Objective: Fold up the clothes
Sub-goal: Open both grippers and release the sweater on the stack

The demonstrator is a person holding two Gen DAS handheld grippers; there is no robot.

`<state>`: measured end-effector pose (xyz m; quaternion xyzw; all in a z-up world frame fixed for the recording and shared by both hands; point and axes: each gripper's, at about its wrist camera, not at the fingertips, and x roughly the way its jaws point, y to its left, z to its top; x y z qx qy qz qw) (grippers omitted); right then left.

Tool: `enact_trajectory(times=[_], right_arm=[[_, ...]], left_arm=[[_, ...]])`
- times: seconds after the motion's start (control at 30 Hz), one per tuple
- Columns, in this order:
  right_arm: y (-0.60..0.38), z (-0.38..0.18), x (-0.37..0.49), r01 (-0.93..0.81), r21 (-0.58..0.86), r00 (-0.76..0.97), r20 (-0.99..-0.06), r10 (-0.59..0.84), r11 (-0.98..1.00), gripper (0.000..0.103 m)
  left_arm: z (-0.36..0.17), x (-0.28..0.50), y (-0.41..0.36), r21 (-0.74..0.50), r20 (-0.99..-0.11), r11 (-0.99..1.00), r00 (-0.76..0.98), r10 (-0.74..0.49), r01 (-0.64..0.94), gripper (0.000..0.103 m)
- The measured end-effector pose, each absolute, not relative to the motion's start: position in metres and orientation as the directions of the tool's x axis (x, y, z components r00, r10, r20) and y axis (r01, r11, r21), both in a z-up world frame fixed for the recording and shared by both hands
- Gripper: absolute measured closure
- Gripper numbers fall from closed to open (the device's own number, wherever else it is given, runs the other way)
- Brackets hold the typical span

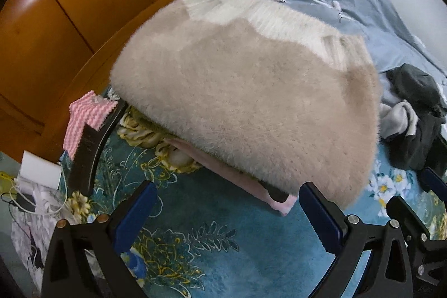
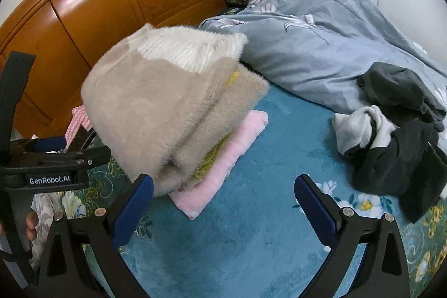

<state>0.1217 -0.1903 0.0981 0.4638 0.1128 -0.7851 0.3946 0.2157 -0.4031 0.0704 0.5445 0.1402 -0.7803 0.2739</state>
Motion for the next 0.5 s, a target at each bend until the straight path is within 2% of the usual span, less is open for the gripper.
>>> enact_trajectory(times=[0.5], right_arm=[[-0.201, 0.079, 0.107, 0.745, 0.255, -0.174, -0.817, -0.549, -0.616, 0.002]], left_arm=[[0.055, 0.211, -0.405, 0.083, -0.944, -0.78, -0.202, -0.26, 0.62, 0.0]])
